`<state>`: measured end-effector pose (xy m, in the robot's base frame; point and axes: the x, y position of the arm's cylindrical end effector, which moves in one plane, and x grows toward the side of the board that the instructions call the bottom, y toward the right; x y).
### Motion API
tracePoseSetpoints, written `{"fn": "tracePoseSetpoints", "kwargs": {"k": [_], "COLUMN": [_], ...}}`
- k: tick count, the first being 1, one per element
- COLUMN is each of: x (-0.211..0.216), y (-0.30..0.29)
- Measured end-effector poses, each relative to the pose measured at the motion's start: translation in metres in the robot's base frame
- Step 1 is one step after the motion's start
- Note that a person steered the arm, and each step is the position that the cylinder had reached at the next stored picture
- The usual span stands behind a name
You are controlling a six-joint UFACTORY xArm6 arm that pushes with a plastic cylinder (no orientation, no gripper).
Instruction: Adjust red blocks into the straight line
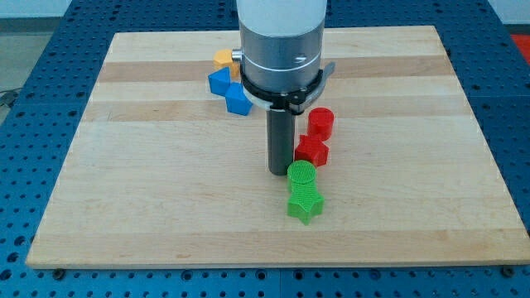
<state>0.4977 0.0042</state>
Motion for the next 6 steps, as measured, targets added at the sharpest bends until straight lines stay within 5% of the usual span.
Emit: {"fn": "tracePoseSetpoints", "kwargs": {"k": [2, 3, 4, 6], "x": [0.0, -0.034, -0.116, -0.175], "y": [0.0, -0.016, -0.017, 0.092]}}
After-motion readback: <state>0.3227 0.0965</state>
